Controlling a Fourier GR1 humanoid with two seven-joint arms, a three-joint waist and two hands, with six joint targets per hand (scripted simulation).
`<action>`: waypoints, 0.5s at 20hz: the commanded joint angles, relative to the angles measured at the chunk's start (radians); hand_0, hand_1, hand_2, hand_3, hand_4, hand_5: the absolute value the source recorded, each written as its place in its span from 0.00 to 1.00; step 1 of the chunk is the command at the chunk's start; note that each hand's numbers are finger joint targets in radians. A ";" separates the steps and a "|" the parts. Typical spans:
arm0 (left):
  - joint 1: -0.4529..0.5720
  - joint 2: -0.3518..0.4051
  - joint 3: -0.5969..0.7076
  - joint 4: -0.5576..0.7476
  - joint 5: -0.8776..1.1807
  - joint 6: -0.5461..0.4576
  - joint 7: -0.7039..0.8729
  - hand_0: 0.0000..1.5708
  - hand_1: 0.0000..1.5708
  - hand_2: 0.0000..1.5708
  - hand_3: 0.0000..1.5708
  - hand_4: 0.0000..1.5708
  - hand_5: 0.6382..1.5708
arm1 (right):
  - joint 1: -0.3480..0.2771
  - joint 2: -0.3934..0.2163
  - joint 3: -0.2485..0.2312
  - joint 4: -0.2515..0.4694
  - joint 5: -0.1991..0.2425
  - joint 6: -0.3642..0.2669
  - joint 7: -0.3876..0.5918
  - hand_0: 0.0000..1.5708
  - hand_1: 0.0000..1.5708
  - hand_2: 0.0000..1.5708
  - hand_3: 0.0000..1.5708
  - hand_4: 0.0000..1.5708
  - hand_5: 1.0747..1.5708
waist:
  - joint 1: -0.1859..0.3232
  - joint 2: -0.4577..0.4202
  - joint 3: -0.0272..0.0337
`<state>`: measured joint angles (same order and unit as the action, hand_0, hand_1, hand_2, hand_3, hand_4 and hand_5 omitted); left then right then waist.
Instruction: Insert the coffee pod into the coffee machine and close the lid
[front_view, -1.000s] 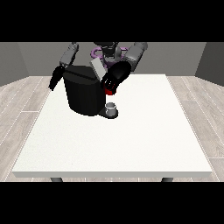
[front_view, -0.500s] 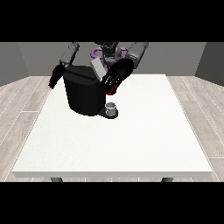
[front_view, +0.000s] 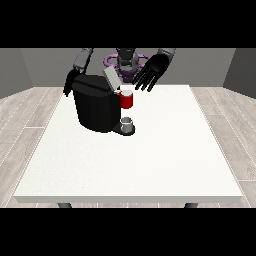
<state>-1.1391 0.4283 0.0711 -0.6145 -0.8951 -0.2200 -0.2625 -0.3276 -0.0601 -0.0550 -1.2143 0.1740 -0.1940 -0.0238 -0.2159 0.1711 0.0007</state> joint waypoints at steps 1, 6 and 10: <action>0.114 -0.071 -0.007 -0.016 0.021 -0.005 0.000 0.00 0.00 0.11 0.00 0.00 1.00 | 0.108 0.016 -0.001 0.022 -0.014 0.004 -0.041 0.00 0.00 0.00 0.00 0.00 1.00 | 0.052 -0.109 -0.0004; 0.218 -0.219 0.202 -0.020 0.287 0.006 -0.087 0.00 0.00 0.00 0.00 0.24 1.00 | 0.120 -0.020 -0.058 0.022 -0.050 0.011 -0.039 0.00 0.00 0.00 0.00 0.00 1.00 | 0.147 -0.199 -0.0024; 0.327 -0.326 0.353 0.022 0.472 -0.034 -0.084 0.00 0.00 0.00 0.00 0.00 1.00 | 0.159 0.013 -0.037 -0.017 -0.077 0.041 -0.058 0.00 0.00 0.00 0.00 0.00 1.00 | 0.208 -0.328 -0.0034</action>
<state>-0.9009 0.1867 0.3093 -0.6112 -0.5698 -0.2306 -0.3241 -0.1980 -0.0628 -0.0901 -1.2102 0.1255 -0.1724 -0.0566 -0.0667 -0.0656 -0.0022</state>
